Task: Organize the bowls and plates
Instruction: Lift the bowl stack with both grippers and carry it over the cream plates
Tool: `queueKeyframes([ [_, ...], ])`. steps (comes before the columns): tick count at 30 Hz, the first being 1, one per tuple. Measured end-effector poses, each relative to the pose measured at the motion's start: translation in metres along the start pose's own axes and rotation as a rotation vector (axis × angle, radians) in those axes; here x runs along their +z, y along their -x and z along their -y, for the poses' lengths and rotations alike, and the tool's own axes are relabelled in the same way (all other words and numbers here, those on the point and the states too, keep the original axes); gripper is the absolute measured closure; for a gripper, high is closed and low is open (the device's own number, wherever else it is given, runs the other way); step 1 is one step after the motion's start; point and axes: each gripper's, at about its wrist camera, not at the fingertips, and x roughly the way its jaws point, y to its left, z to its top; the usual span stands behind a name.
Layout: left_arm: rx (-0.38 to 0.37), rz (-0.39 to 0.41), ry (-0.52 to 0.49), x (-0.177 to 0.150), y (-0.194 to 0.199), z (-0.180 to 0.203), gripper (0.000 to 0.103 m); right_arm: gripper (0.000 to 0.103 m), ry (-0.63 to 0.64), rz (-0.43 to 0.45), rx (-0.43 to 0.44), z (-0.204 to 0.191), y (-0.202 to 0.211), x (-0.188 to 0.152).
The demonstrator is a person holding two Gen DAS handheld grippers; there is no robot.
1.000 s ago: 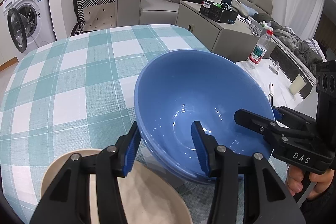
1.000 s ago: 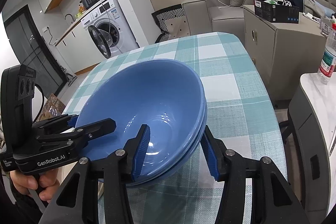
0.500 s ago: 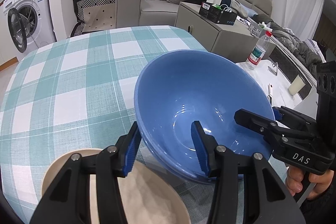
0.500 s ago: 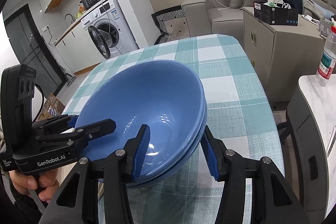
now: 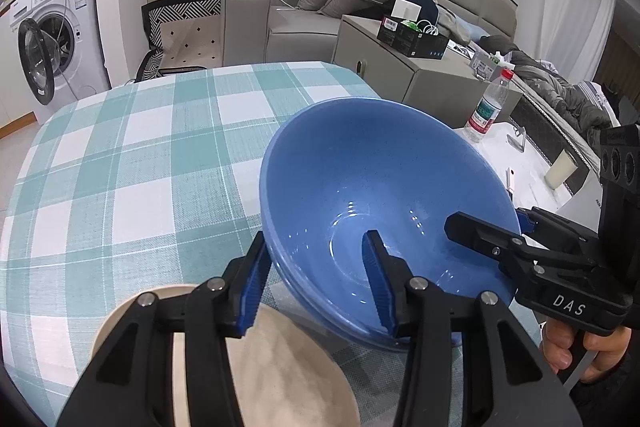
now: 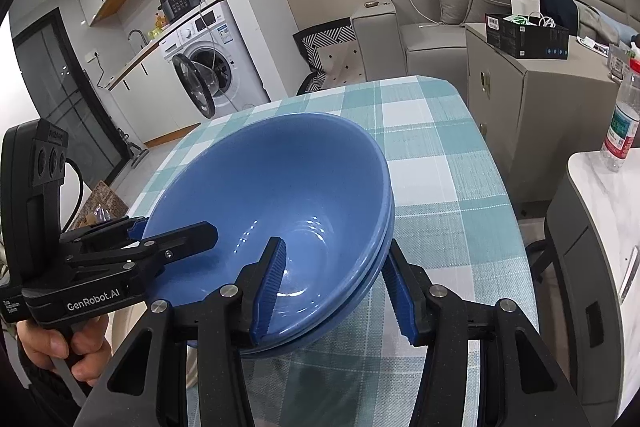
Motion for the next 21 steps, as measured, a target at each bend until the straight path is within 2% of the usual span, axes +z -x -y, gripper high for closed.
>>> queueKeyframes([
  [21, 0.003, 0.048, 0.027, -0.003, 0.033, -0.012, 0.057, 0.052, 0.048, 0.038, 0.016, -0.032, 0.017, 0.002],
])
